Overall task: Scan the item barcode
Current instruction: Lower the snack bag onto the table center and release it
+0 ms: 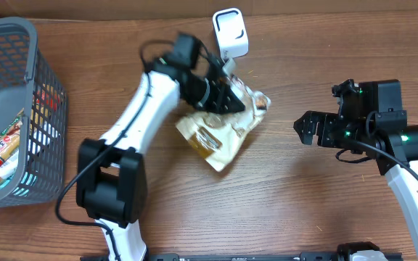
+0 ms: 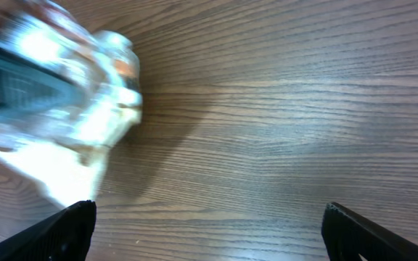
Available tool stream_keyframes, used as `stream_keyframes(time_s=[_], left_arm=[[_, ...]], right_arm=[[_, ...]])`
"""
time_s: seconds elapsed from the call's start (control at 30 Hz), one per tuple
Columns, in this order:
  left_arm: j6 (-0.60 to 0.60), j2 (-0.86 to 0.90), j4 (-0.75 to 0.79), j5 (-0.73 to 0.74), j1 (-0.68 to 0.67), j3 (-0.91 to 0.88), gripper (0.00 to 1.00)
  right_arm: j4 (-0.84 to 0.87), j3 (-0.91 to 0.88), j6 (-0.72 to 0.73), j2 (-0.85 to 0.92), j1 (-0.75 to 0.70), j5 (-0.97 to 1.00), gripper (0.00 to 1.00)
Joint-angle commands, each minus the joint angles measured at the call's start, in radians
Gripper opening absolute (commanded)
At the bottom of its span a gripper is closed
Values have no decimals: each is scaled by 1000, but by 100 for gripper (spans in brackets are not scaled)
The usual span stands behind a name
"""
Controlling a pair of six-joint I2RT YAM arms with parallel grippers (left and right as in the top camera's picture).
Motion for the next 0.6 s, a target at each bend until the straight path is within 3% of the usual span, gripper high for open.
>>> stream_keyframes(time_s=[0.0,0.07,0.1,0.3,0.37,0.57], left_arm=[[-175,-7,140,-24,-30,-139,4],[-229,-7,233,-38,-43,-206,9],[-264,-7,272,-51,-49,-237,15],[-302,-7,314,-92,-83,-304,74],[-303,-8,311,-113,-87,-303,100],[-282,-18,264,-240,-53,-262,100]], right_arm=[[10,26,-16,-5,4,6,100],[12,26,-16,-5,4,6,100],[12,26,-16,-5,4,6,100],[12,26,-16,-5,4,6,100],[12,26,-16,-5,4,6,100],[11,26,-16,-5,4,5,100]])
